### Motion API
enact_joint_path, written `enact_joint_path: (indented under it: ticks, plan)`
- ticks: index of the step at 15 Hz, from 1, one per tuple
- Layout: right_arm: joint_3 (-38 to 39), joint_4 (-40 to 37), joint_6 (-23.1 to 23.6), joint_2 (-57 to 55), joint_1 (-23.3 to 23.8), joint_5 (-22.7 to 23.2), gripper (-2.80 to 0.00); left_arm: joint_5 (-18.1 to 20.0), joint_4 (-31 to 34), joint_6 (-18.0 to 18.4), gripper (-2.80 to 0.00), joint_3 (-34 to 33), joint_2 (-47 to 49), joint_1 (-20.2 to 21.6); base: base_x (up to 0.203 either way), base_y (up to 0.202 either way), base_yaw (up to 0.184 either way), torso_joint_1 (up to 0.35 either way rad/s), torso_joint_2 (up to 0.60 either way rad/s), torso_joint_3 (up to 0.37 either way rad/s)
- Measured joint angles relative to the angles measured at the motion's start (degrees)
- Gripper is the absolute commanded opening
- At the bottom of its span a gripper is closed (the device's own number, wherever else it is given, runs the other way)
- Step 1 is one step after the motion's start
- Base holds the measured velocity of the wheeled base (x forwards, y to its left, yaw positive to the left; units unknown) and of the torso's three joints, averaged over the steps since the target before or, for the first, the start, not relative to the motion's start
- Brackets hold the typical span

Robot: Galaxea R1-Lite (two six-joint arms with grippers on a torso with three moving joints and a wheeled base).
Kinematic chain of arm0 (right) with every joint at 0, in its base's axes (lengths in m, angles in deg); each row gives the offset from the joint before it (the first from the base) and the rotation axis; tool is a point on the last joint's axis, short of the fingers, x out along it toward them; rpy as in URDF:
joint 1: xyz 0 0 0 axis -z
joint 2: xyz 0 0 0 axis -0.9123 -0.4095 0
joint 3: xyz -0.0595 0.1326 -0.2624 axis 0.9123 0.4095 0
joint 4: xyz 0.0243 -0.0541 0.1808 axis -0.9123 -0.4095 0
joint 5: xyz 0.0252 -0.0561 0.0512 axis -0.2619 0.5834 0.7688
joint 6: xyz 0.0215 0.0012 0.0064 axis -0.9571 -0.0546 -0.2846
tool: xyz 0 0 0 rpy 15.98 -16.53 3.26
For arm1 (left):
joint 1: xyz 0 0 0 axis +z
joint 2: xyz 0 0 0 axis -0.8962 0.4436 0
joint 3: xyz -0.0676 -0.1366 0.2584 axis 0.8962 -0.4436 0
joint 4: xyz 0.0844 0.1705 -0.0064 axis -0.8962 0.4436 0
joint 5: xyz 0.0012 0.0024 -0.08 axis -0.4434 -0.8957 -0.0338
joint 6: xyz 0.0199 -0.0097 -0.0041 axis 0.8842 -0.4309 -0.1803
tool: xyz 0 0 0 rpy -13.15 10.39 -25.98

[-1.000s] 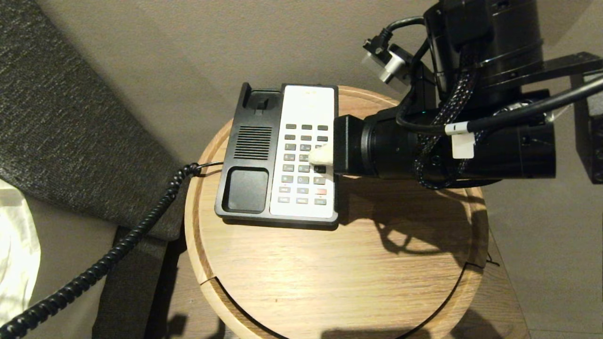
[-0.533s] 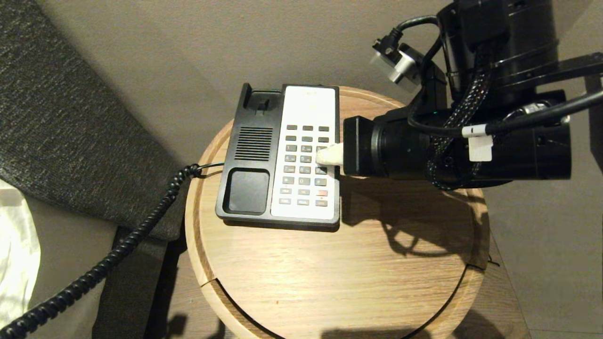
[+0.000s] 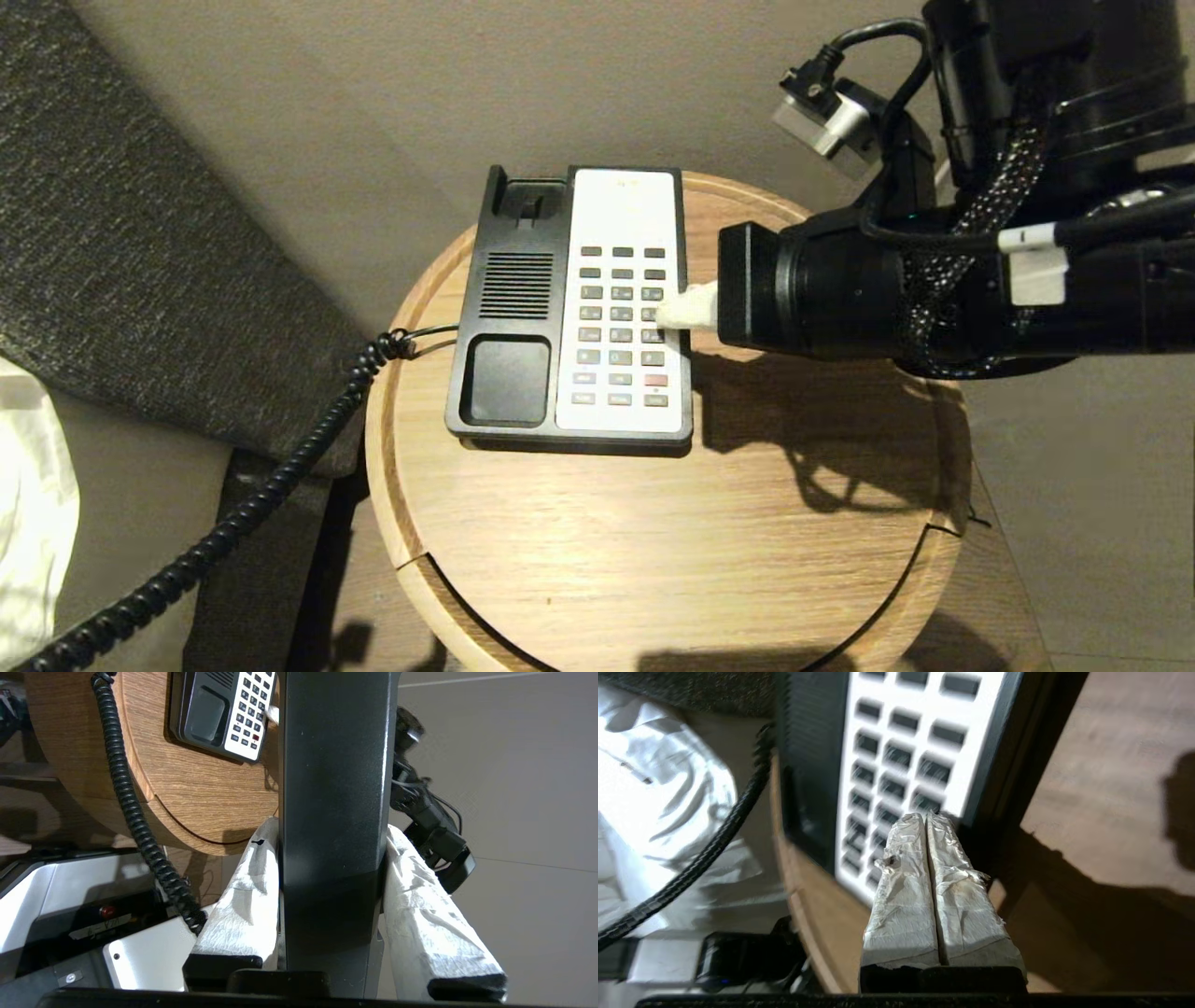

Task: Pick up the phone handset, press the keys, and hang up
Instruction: Dial the number

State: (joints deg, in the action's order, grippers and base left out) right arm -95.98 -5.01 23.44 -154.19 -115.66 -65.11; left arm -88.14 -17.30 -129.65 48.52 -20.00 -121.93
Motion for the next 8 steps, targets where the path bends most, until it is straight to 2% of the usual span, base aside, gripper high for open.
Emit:
enact_joint_path:
  ticks: [8]
  plan:
    - [-0.43,-0.63,-1.13,0.21,-2.01,0.21,-2.8,0.07,-0.11,-0.01,-2.8,-0.55,-0.22,0.25,0.0,0.0,0.0,0.0,0.0,0.0]
